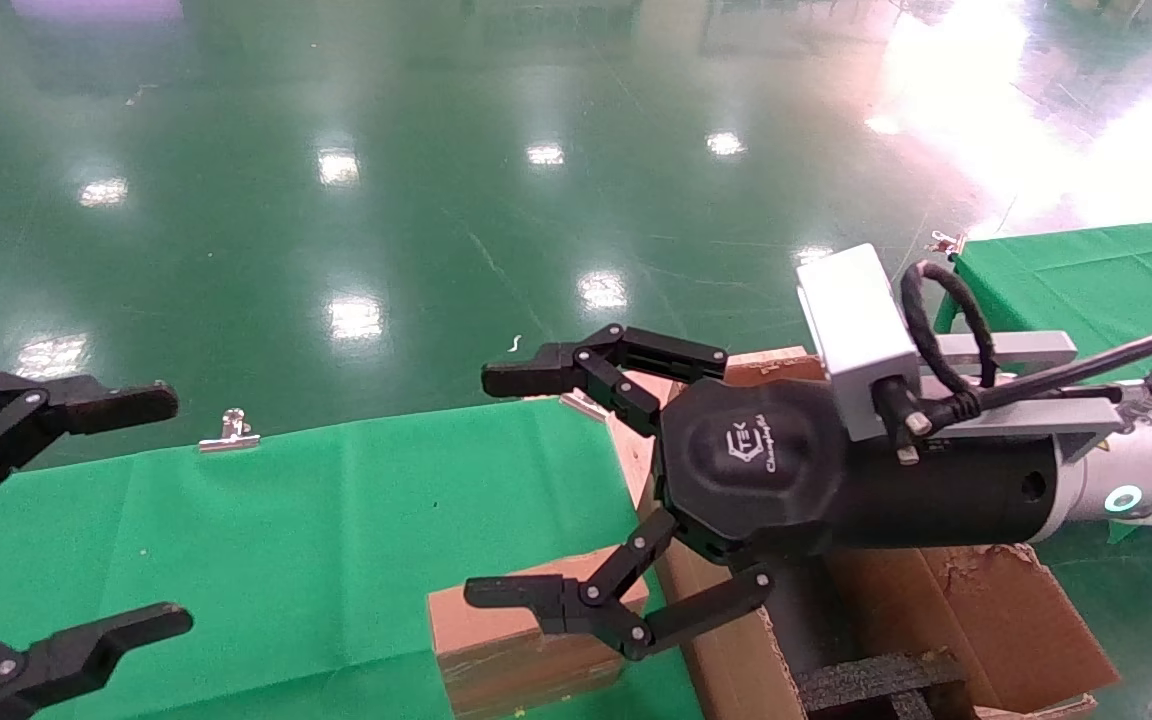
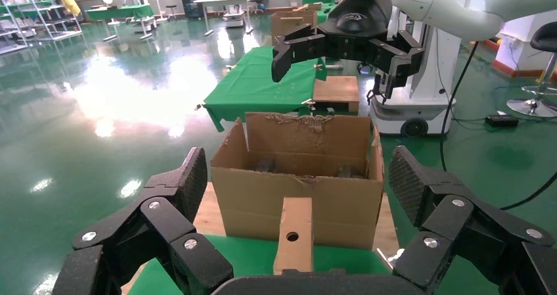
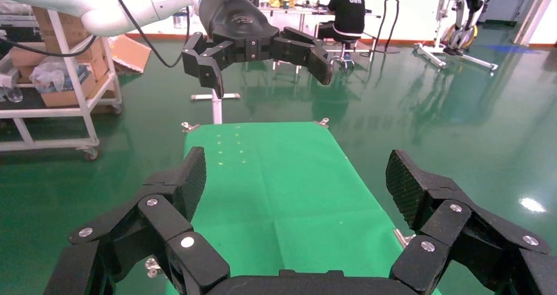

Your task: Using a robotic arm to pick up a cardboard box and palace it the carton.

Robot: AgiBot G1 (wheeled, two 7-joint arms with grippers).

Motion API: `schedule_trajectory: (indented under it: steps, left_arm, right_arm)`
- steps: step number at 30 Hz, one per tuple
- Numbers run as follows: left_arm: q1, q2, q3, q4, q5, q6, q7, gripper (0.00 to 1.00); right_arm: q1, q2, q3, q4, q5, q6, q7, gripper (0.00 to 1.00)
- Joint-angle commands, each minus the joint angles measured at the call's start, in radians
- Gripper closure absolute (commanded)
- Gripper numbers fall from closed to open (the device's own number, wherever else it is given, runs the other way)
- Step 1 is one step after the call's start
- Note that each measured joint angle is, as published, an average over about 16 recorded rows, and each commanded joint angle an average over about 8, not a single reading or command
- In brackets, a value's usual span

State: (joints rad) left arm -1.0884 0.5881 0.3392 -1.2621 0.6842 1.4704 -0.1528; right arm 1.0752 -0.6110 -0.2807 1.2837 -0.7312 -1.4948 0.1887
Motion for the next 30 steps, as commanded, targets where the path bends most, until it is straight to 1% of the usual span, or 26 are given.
schedule_trajectory:
  steps: [1, 17, 18, 19, 20, 21, 26, 27, 28, 30]
  left_arm:
    - [0.000, 0.000, 0.000, 0.000, 0.000, 0.000, 0.000, 0.00]
    - [0.000, 0.000, 0.000, 0.000, 0.000, 0.000, 0.000, 0.00]
    - [0.000, 0.000, 0.000, 0.000, 0.000, 0.000, 0.000, 0.00]
    - [0.000, 0.000, 0.000, 0.000, 0.000, 0.000, 0.000, 0.04]
    - [0.000, 0.000, 0.000, 0.000, 0.000, 0.000, 0.000, 0.11]
    - [0.000, 0.000, 0.000, 0.000, 0.000, 0.000, 0.000, 0.22]
    - [0.000, 0.000, 0.000, 0.000, 0.000, 0.000, 0.000, 0.84]
    - [0.000, 0.000, 0.000, 0.000, 0.000, 0.000, 0.000, 0.93]
    - [0.000, 0.000, 0.000, 0.000, 0.000, 0.000, 0.000, 0.98]
    - [0.000, 0.000, 0.000, 0.000, 0.000, 0.000, 0.000, 1.00]
  right_arm:
    - [0.000, 0.000, 0.000, 0.000, 0.000, 0.000, 0.000, 0.00]
    - [0.000, 0.000, 0.000, 0.000, 0.000, 0.000, 0.000, 0.00]
    - [0.000, 0.000, 0.000, 0.000, 0.000, 0.000, 0.000, 0.00]
    - [0.000, 0.000, 0.000, 0.000, 0.000, 0.000, 0.000, 0.00]
    - [0.000, 0.000, 0.000, 0.000, 0.000, 0.000, 0.000, 0.00]
    - [0.000, 0.000, 0.000, 0.000, 0.000, 0.000, 0.000, 0.00]
    - [0.000, 0.000, 0.000, 0.000, 0.000, 0.000, 0.000, 0.00]
    - [0.000, 0.000, 0.000, 0.000, 0.000, 0.000, 0.000, 0.00]
    - [0.000, 0.000, 0.000, 0.000, 0.000, 0.000, 0.000, 0.00]
    - [0.000, 0.000, 0.000, 0.000, 0.000, 0.000, 0.000, 0.00]
